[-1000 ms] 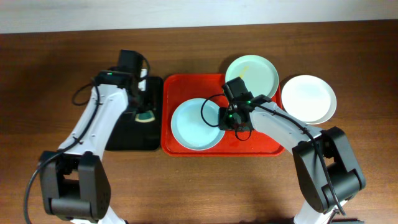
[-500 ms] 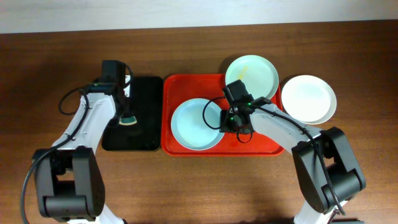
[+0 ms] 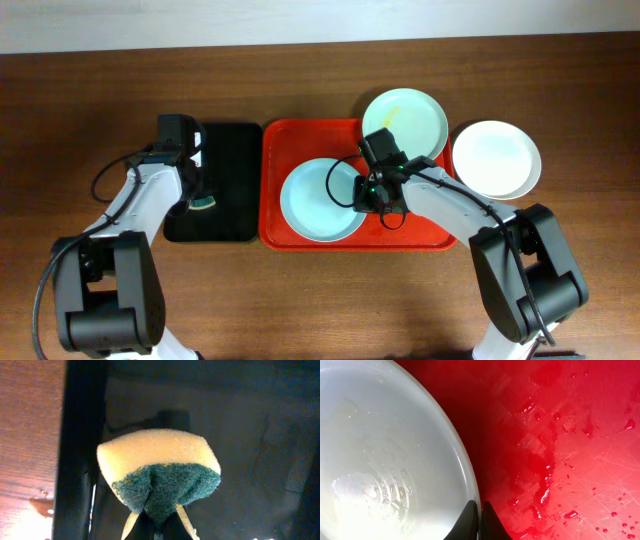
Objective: Clean dirty plates on tray and stack at the side
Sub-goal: 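Lift the light blue plate with the right gripper and swing it left, then carry the light blue plate with the right gripper to the white plate, then lower the light blue plate onto the white plate and release, then move the right gripper to the pale green plate rim and grasp it, then drag the pale green plate with the right gripper to the tray center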
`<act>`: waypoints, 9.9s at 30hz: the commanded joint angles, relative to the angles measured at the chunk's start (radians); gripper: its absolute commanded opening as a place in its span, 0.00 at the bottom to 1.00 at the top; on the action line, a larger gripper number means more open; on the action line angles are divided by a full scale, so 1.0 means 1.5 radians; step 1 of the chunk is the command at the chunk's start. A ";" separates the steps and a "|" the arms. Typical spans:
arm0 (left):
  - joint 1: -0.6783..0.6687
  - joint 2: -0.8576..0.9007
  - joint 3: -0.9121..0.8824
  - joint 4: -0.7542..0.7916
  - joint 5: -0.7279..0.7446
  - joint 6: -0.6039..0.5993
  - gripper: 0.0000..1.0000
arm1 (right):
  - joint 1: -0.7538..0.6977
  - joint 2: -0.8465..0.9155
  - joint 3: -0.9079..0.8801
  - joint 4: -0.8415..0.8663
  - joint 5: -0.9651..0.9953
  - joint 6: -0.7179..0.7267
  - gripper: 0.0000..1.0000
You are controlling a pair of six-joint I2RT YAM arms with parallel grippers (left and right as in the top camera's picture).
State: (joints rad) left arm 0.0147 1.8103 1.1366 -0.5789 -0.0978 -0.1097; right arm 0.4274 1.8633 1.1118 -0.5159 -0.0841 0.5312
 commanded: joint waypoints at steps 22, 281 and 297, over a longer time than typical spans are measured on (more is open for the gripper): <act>0.002 -0.006 -0.001 -0.011 -0.025 -0.039 0.01 | -0.014 -0.009 0.176 -0.044 -0.210 -0.012 0.04; -0.016 -0.006 -0.002 0.015 0.093 0.017 0.00 | -0.245 0.049 0.046 -0.003 -0.108 -0.032 0.04; -0.018 -0.006 -0.002 0.016 0.093 0.017 0.00 | -0.227 0.018 0.071 -0.198 -0.151 -0.125 0.09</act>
State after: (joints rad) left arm -0.0063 1.8103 1.1366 -0.5594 0.0273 -0.0971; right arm 0.0574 1.9175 1.2011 -0.7933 -0.3233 0.3592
